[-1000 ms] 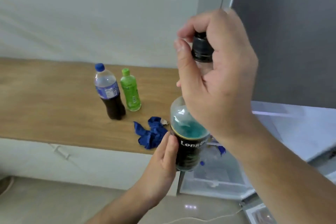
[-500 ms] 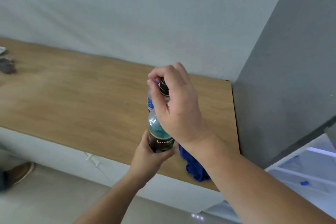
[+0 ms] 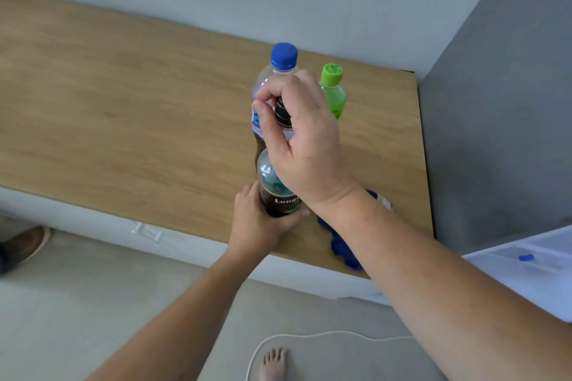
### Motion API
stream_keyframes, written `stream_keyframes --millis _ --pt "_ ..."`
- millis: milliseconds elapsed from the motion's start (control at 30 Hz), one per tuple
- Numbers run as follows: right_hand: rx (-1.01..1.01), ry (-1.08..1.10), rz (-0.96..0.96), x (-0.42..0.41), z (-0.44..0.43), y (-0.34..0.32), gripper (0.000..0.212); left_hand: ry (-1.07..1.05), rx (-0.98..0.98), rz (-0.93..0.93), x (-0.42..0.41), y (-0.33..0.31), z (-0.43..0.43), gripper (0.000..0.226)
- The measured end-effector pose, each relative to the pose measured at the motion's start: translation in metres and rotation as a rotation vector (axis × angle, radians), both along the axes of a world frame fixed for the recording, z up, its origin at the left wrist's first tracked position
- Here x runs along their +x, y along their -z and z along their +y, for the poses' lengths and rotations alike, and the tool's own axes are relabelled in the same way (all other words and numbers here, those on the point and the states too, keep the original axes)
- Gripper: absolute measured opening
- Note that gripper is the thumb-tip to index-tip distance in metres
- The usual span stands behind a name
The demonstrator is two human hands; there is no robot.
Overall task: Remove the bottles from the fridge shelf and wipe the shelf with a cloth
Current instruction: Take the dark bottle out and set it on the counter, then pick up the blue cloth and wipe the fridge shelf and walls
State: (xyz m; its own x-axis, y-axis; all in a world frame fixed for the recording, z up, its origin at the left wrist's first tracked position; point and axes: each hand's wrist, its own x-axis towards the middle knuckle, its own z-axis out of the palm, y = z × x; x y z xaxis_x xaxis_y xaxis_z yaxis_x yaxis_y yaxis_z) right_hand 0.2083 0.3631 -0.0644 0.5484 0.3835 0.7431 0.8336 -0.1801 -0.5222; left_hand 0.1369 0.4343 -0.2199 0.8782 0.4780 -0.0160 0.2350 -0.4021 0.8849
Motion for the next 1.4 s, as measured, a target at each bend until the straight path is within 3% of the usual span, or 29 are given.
stream_keyframes --millis 133,233,300,367,467,567,633,700,767,867,933,1067,1167,1400 --pt "-0.046 -0.018 0.028 0.001 -0.006 -0.004 0.013 0.014 -0.013 0.034 0.002 0.01 0.003 0.077" --pt "-0.199 -0.095 0.137 0.0 -0.026 -0.012 0.069 -0.074 -0.013 0.08 -0.007 0.005 -0.006 0.108" --pt "-0.227 -0.052 0.185 0.001 -0.057 -0.014 0.088 -0.17 0.018 0.097 -0.026 -0.015 -0.022 0.126" --pt "-0.26 0.029 0.212 0.001 -0.101 -0.007 0.082 -0.168 0.084 -0.02 -0.054 -0.029 -0.04 0.109" --pt "-0.571 0.026 0.363 0.0 -0.165 0.021 0.084 0.111 0.242 -0.185 -0.083 -0.04 -0.075 0.081" --pt "-0.979 -0.056 0.536 0.003 -0.199 0.068 0.115 0.459 0.4 -0.11 -0.059 -0.037 -0.103 0.092" --pt "-1.089 -0.046 0.583 0.012 -0.209 0.095 0.125 0.56 0.437 0.004 -0.028 -0.029 -0.114 0.1" --pt "-1.132 -0.036 0.655 0.022 -0.213 0.112 0.124 0.632 0.541 0.131 -0.002 -0.017 -0.116 0.108" --pt "-1.136 -0.032 0.692 0.025 -0.217 0.124 0.109 0.655 0.701 0.23 0.01 -0.003 -0.119 0.108" --pt "-1.027 0.039 0.629 0.01 -0.213 0.141 0.077 0.645 0.816 0.236 0.006 0.013 -0.118 0.088" --pt "-0.951 0.122 0.57 -0.012 -0.218 0.153 0.069 0.646 0.833 0.19 -0.003 0.024 -0.124 0.079" --pt "-0.805 0.19 0.578 -0.076 -0.257 0.165 0.068 0.708 0.797 0.071 -0.044 0.034 -0.161 0.09" --pt "-0.709 0.212 0.614 -0.122 -0.31 0.157 0.069 0.751 0.722 -0.083 -0.076 0.025 -0.218 0.077" --pt "-0.68 0.371 0.609 -0.157 -0.466 0.137 0.068 0.852 0.853 -0.091 -0.092 -0.007 -0.373 0.087"
